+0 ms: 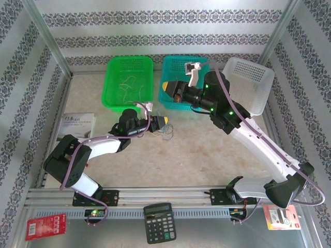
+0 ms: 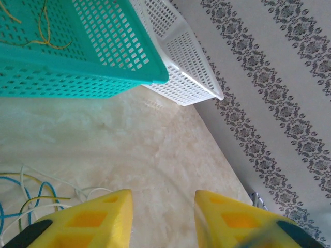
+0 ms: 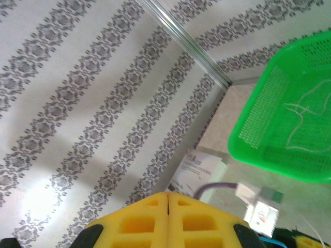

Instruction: Untangle the cables

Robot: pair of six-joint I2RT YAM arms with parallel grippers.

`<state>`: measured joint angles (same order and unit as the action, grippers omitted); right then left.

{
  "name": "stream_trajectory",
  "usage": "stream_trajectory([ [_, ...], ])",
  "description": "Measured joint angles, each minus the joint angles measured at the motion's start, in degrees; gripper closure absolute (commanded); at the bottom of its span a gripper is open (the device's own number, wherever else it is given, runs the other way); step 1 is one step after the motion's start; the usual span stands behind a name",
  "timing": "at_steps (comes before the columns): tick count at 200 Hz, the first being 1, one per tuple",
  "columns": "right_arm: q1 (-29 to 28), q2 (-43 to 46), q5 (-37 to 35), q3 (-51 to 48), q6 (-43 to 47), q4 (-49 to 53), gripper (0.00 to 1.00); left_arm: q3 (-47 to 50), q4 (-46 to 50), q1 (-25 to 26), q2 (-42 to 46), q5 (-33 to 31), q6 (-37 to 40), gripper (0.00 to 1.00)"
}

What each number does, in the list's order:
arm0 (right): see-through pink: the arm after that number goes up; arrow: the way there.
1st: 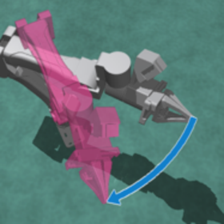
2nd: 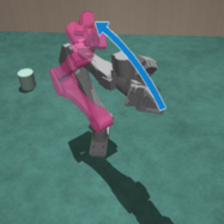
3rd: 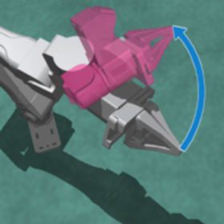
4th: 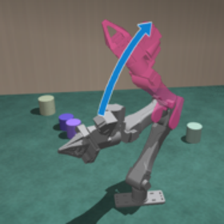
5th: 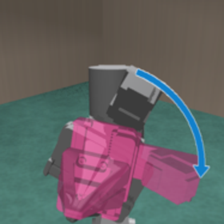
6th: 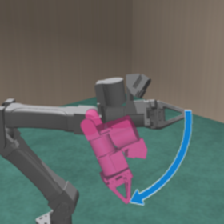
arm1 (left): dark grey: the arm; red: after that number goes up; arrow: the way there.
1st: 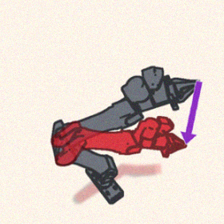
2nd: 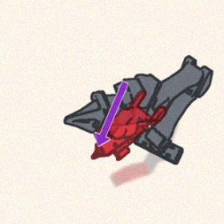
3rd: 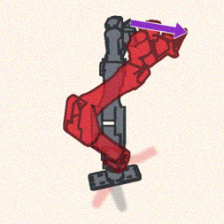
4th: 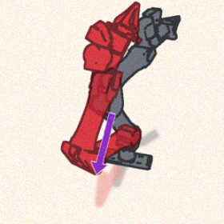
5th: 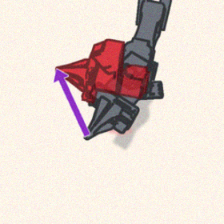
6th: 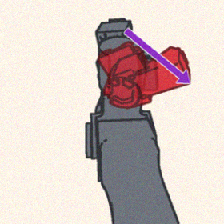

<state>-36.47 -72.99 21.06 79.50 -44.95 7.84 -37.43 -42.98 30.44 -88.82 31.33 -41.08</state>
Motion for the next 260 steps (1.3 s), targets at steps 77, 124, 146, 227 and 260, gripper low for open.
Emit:
stream_trajectory([
  [77, 2.6, -1.1, 0.5, 12.0, -1.4, -3.6, 1.00, 3.5, -3.9, 0.0, -2.4, 0.0, -1.7, 0.67],
  [124, 5.3, -1.9, 0.9, 16.1, -1.7, -3.8, 1.00, 5.1, -5.7, 0.0, -3.9, 0.0, -2.7, 0.72],
  [146, 6.6, -2.1, 0.9, 17.0, -1.6, -3.6, 1.00, 5.1, -6.5, 0.0, -4.2, 0.0, -2.9, 0.72],
  [227, 18.7, 0.2, -6.3, 13.9, 3.5, 0.6, 1.00, 5.1, -7.3, 0.0, -2.7, 0.2, -4.9, 0.36],
  [260, 24.3, 1.1, -14.4, 9.9, 8.1, 0.7, 1.00, 5.1, -7.3, 0.0, -0.3, 0.2, -5.5, 0.12],
])
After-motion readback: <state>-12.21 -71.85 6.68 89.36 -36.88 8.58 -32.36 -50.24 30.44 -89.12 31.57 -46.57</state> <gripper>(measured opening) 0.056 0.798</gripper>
